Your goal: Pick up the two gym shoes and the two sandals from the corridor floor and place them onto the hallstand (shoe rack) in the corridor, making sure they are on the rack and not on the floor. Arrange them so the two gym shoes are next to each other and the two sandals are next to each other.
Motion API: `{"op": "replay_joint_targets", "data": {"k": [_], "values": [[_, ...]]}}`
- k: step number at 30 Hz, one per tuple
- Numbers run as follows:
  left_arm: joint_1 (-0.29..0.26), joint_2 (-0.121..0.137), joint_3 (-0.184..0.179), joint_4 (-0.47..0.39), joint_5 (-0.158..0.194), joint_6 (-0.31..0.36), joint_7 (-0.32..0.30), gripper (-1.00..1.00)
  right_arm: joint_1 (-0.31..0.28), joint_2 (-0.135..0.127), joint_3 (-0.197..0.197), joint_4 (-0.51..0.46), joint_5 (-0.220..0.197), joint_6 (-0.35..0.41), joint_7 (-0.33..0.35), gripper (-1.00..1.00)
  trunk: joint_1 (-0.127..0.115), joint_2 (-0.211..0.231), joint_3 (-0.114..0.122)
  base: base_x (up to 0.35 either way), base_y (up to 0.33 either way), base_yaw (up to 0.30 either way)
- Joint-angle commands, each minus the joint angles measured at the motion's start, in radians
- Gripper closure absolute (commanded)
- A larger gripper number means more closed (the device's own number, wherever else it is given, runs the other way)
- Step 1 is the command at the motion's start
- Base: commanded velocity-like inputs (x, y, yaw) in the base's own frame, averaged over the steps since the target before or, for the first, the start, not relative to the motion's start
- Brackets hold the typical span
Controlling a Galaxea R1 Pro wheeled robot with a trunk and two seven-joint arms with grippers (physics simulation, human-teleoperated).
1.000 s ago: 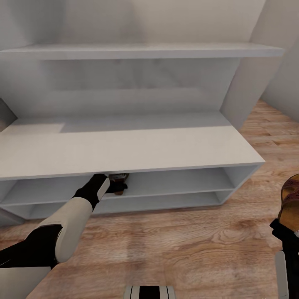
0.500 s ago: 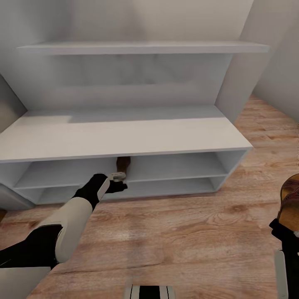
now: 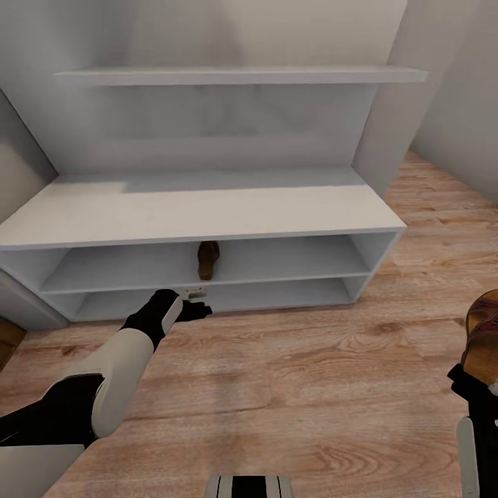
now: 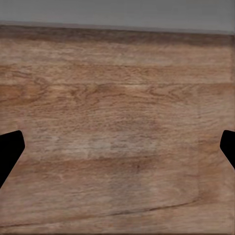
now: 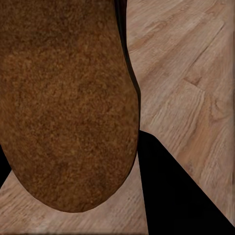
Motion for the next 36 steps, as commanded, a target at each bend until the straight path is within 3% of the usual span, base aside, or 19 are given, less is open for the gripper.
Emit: {"op": "replay_joint_targets", "data": {"k": [1,7,8,10,11,12,14,15,19,21,24,28,36], "values": [[0.0,0.0,0.0,0.0,0.0,0.0,0.0,-1.0,0.0,0.0,0.0,0.0,-0.003,-0.001,0.0,1.0,0.0,0.0,0.0,-0.043,0.0,0.0],[0.019,0.001,-0.003,-0.001,-0.002,0.0,-0.002,-1.0,0.0,0.002,0.003,0.0,-0.002,-0.002,0.001,1.0,0.0,0.0,0.0,-0.014,0.0,0.0],[0.092,0.005,-0.012,-0.008,-0.004,-0.004,-0.007,-1.0,0.0,0.009,0.053,0.001,-0.002,-0.006,0.0,1.0,0.0,0.0,0.0,0.0,0.0,0.0],[0.106,0.006,-0.013,-0.009,-0.005,-0.005,-0.008,-1.0,0.0,0.01,0.101,0.001,-0.002,-0.01,0.0,1.0,0.0,0.0,0.0,0.0,0.0,0.0],[0.121,0.007,-0.013,-0.01,-0.005,-0.009,-0.009,-1.0,0.0,0.011,0.146,0.0,-0.002,-0.013,0.0,1.0,0.0,0.0,0.0,0.0,0.0,0.0],[0.181,0.008,-0.014,-0.025,-0.005,-0.098,-0.011,-1.0,0.0,0.011,0.214,0.0,-0.003,-0.015,0.002,1.0,0.0,0.0,0.0,0.0,0.0,0.0],[0.205,0.008,-0.015,-0.035,-0.005,-0.134,-0.013,-1.0,0.0,0.012,0.219,0.001,-0.003,-0.015,0.002,1.0,0.0,0.0,0.0,0.0,0.0,0.0],[0.257,0.008,-0.015,-0.07,-0.005,-0.195,-0.016,-1.0,0.0,0.012,0.224,0.001,-0.003,-0.015,0.002,1.0,0.0,0.0,0.0,0.0,0.0,0.0],[0.376,0.008,-0.015,-0.202,-0.005,-0.232,-0.042,-1.0,0.0,0.012,0.226,0.002,-0.003,-0.015,0.002,1.0,0.0,0.0,0.0,-0.039,0.031,0.0],[0.447,0.009,-0.015,-0.308,-0.005,-0.236,-0.111,-1.0,0.0,0.012,0.226,0.002,-0.003,-0.015,0.002,1.0,0.0,0.0,0.0,-0.188,0.154,0.0],[0.499,0.009,-0.015,-0.388,-0.005,-0.237,-0.19,-1.0,0.0,0.012,0.226,0.002,-0.003,-0.015,0.002,1.0,0.0,0.0,0.0,-0.227,0.187,0.0],[0.53,0.01,-0.015,-0.428,-0.005,-0.238,-0.231,-1.0,0.0,0.012,0.226,0.002,-0.003,-0.015,0.002,1.0,0.0,0.0,0.0,-0.248,0.207,0.0],[0.55,0.01,-0.011,-0.438,-0.005,-0.238,-0.241,-1.0,0.0,0.012,0.226,0.002,-0.003,-0.015,0.003,1.0,0.0,0.0,0.0,-0.252,0.213,0.0]]}}
